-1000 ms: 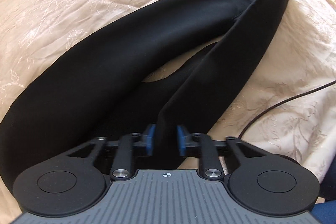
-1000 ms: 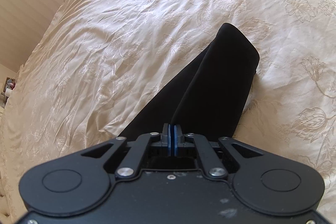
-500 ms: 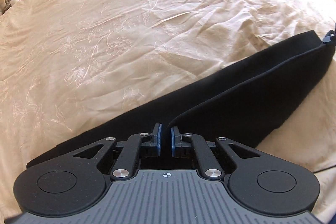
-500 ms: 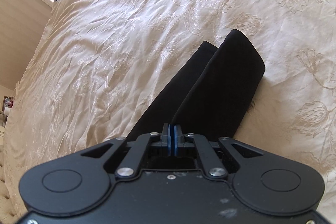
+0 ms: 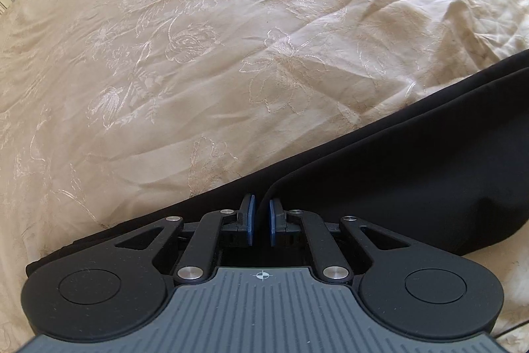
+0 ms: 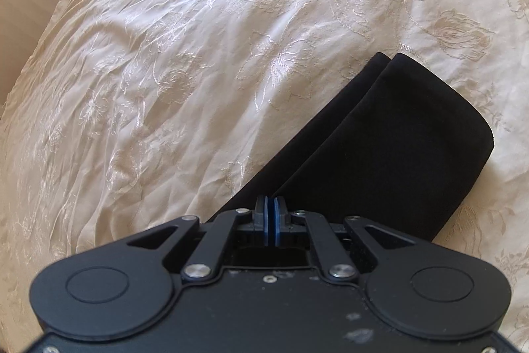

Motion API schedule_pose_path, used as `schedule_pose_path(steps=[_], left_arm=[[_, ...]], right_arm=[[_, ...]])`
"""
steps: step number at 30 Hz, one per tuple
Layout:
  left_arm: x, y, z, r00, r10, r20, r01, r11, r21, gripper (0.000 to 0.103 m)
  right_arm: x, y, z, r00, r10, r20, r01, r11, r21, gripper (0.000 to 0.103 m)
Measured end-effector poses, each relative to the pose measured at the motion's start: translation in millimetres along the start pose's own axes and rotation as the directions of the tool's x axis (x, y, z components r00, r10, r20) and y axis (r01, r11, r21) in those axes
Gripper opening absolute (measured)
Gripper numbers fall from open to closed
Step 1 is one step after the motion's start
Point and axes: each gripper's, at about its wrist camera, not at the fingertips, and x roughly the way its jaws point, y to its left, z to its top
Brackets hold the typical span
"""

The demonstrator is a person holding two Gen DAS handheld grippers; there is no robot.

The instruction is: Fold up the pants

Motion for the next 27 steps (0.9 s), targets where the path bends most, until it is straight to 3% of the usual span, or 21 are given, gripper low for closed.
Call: schedule_pose_path(steps=[4,9,13,15,19,27], left_arm=[[-6.4,-1.4,0.4,1.0,0.027,0.001,-0.027,1.0,-0.007,0.009],[-0.4,-5.3,3.6,0.999,0.037,-0.021,-0.036,0.999,0.01,0.009],[1.2,-5.1,5.3,0.999,0.038,-0.031,-0.038,0.999,-0.002,0.009],[3.0,-4.0,3.9,0.999,0.033,-0.031,-0.033,0.999,-0.008,0.009],[4.5,-5.5,2.6,0.999,0.042,-0.032,-0.043,0.999,-0.002,0.009],[5.6,-6.6,4.3,0.998,0.051,-0.042,-0.052,0.999,-0.006,0.009]], right_arm=[[-5.3,7.1,8.5,0.999,0.006,0.04,-0.003,0.997,-0.073,0.005],[-8.0,2.2,18.7,0.998,0.046,0.053,-0.044,0.998,-0.036,0.005],[-41.7,-30.3,25.5,0.983,0.085,0.16,-0.089,0.996,0.013,0.023],[-51.8,-48.1,28.1,0.983,0.064,0.169,-0.06,0.998,-0.029,0.031],[-55.7,-76.1,32.3,0.989,-0.005,0.148,0.026,0.99,-0.14,0.033],[-42.2,-84.0,48.8,0.991,0.021,0.129,0.013,0.965,-0.263,0.036]])
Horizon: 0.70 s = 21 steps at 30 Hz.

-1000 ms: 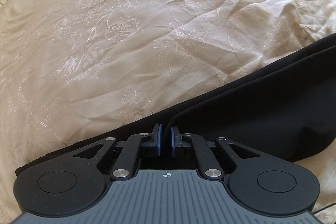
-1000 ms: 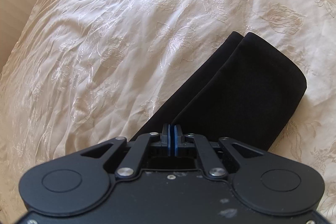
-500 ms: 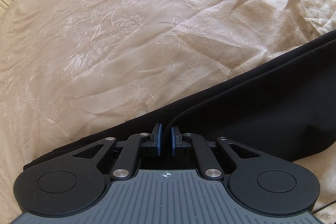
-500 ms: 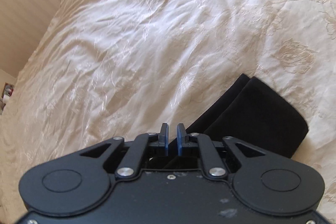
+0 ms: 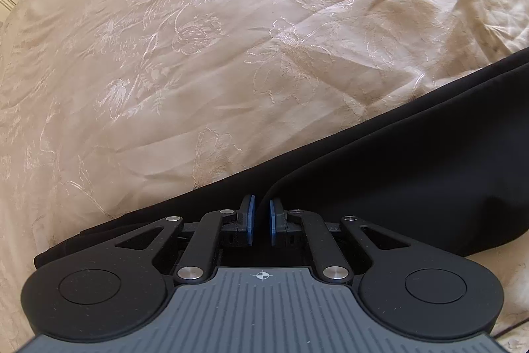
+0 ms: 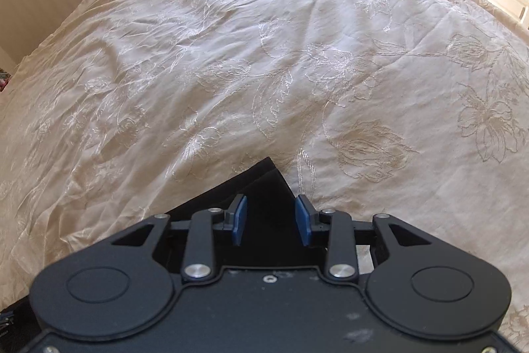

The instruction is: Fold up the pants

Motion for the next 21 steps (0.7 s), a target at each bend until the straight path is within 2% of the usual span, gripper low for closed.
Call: schedule_pose_path(steps=[4,11,15,17,18,21], left_arm=[[0.1,-0.2,-0.2,1.0,0.002,0.001,-0.002,1.0,0.001,0.009],[1.1,-0.7,-1.3,1.0,0.001,0.004,-0.001,1.0,-0.001,0.009],[2.0,-1.0,-0.7,1.0,0.001,0.001,-0.001,1.0,0.002,0.009],[1.6,-0.7,-1.3,1.0,-0.001,0.004,0.001,1.0,-0.001,0.009],[1.1,-0.4,-2.1,1.0,-0.002,0.007,0.002,1.0,-0.004,0.009],[-3.8,1.0,-5.5,1.0,0.005,0.03,-0.004,1.0,-0.03,0.009]], right_arm=[[8.3,4.9,5.1,1.0,-0.003,-0.011,0.002,0.999,-0.034,0.037],[9.9,-5.8,3.8,1.0,0.007,-0.008,-0.006,1.0,0.015,0.038],[9.2,-0.2,-0.3,1.0,0.006,-0.005,-0.006,1.0,-0.027,0.038],[2.3,1.9,-3.1,0.999,0.015,0.032,-0.013,0.999,-0.047,0.029],[-1.7,2.9,-3.8,0.998,0.035,0.045,-0.033,0.998,-0.054,0.008],[-10.2,12.0,-6.3,0.997,0.057,0.05,-0.053,0.995,-0.08,0.008]])
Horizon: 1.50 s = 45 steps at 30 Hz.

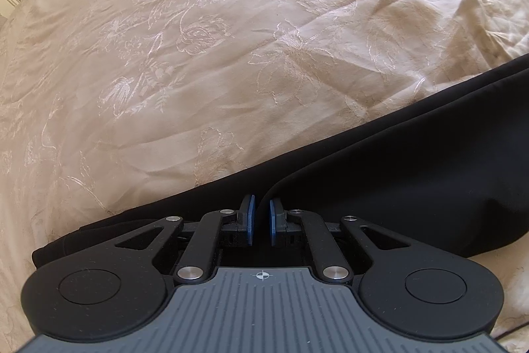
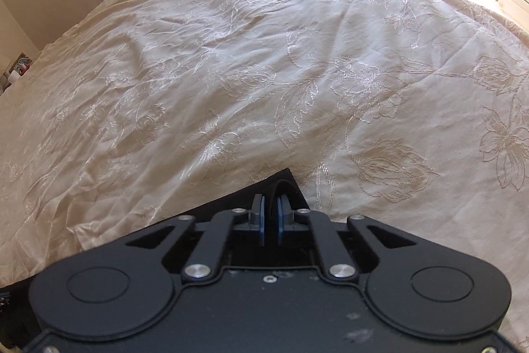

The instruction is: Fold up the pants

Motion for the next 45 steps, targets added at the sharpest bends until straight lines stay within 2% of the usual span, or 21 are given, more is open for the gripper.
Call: schedule_pose_path(steps=[2,5,10,14,16,18,19,20,22,26,29,31,34,38,42,45], left_arm=[[-11.0,2.6,-0.8,0.999,0.013,0.04,-0.012,0.999,-0.033,0.009],[-22.6,7.8,3.0,0.997,0.019,0.078,-0.014,0.998,-0.064,0.009],[-6.8,14.7,10.7,0.998,0.012,0.058,-0.007,0.997,-0.081,0.009],[10.2,11.2,12.5,0.999,-0.037,-0.023,0.036,0.998,-0.045,0.01],[8.5,12.2,13.8,0.999,-0.045,-0.027,0.044,0.999,-0.02,0.01],[0.9,19.3,16.6,0.998,-0.064,-0.021,0.063,0.997,-0.032,0.011],[-3.0,23.8,17.7,0.997,-0.076,-0.017,0.075,0.996,-0.041,0.014],[-6.8,28.6,18.2,0.997,-0.082,-0.013,0.081,0.996,-0.049,0.024],[-14.6,35.5,19.4,0.998,-0.063,0.009,0.064,0.997,-0.053,0.031],[-29.2,50.0,30.5,0.999,-0.006,0.035,0.007,0.999,-0.033,0.032],[-46.5,57.2,38.0,0.996,0.058,0.066,-0.057,0.998,-0.015,0.032],[-59.7,62.3,38.7,0.993,0.079,0.087,-0.077,0.997,-0.028,0.032],[-77.9,69.6,30.1,0.992,0.09,0.091,-0.082,0.992,-0.091,0.033],[-88.6,67.3,-6.6,0.996,0.075,0.041,-0.066,0.982,-0.177,0.034],[-91.4,57.9,-57.0,0.998,0.052,-0.03,-0.057,0.969,-0.242,0.035],[-92.6,55.9,-95.3,0.997,0.021,-0.07,-0.041,0.956,-0.289,0.034]], right_arm=[[-7.9,8.5,0.6,1.0,-0.008,0.023,0.009,1.0,-0.022,0.008],[-19.3,10.8,9.2,0.997,-0.019,0.077,0.019,1.0,0.008,0.007],[-3.9,7.3,23.3,0.994,-0.069,0.079,0.066,0.997,0.044,0.007],[21.9,9.3,25.6,0.993,-0.118,0.016,0.117,0.993,0.03,0.009],[35.4,8.0,24.9,0.986,-0.158,-0.047,0.159,0.987,0.026,0.012],[40.3,6.2,21.9,0.979,-0.185,-0.081,0.189,0.981,0.04,0.02],[38.9,5.5,20.8,0.979,-0.187,-0.078,0.191,0.98,0.048,0.02],[36.8,5.2,19.7,0.979,-0.189,-0.073,0.193,0.98,0.053,0.021],[33.3,4.6,17.2,0.977,-0.2,-0.078,0.205,0.977,0.056,0.023],[25.0,3.5,13.6,0.969,-0.235,-0.071,0.239,0.969,0.056,0.025],[8.6,5.0,12.3,0.967,-0.252,-0.022,0.253,0.965,0.063,0.025],[-8.4,9.4,12.0,0.966,-0.255,0.039,0.253,0.966,0.055,0.025],[-34.3,19.3,11.1,0.975,-0.194,0.105,0.191,0.981,0.04,0.025],[-61.6,43.7,-1.9,0.989,-0.069,0.133,0.071,0.997,-0.015,0.025],[-74.8,80.3,-29.7,0.994,0.061,0.09,-0.052,0.994,-0.096,0.026],[-79.3,115.1,-58.4,0.987,0.16,0.015,-0.155,0.976,-0.155,0.028]])
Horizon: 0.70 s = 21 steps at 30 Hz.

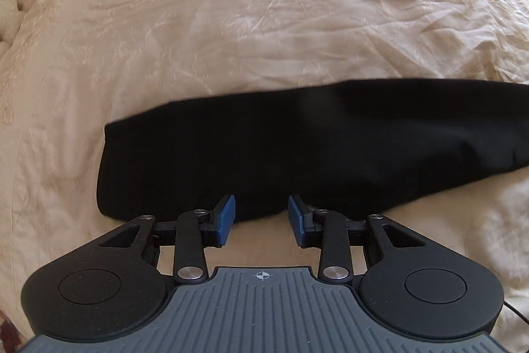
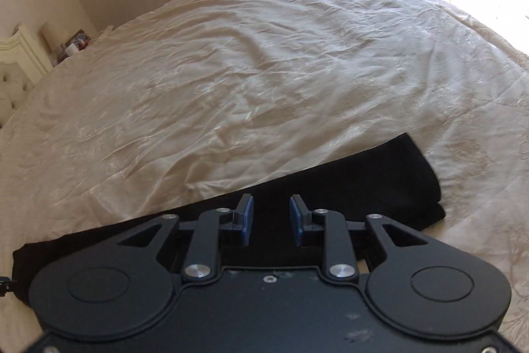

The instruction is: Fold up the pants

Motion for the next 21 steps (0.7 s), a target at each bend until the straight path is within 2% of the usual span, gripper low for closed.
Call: schedule_pose_path(steps=[5,9,12,16,19,21], left_arm=[[5.7,13.9,-27.1,1.0,-0.005,-0.015,0.005,1.0,-0.007,0.035],[15.5,30.7,-19.1,1.0,-0.011,0.019,0.01,1.0,0.016,0.035],[31.9,45.4,-2.2,0.999,-0.027,0.037,0.026,0.999,0.029,0.035],[61.5,63.7,19.0,0.998,-0.039,0.039,0.037,0.998,0.05,0.035],[91.2,73.0,25.1,0.998,-0.066,-0.008,0.066,0.994,0.088,0.035],[113.8,81.3,27.5,0.992,-0.108,-0.068,0.114,0.989,0.09,0.037]], right_arm=[[3.5,73.8,-40.5,0.981,0.147,-0.129,-0.161,0.981,-0.106,0.028],[4.3,133.1,-68.1,0.954,0.209,-0.212,-0.249,0.952,-0.18,0.028],[7.7,173.1,-87.3,0.941,0.221,-0.258,-0.277,0.939,-0.206,0.028],[14.0,218.9,-113.7,0.934,0.199,-0.298,-0.27,0.937,-0.22,0.028],[19.9,249.7,-131.7,0.931,0.181,-0.317,-0.257,0.942,-0.217,0.028],[23.8,264.8,-142.1,0.932,0.165,-0.324,-0.244,0.945,-0.22,0.028]])
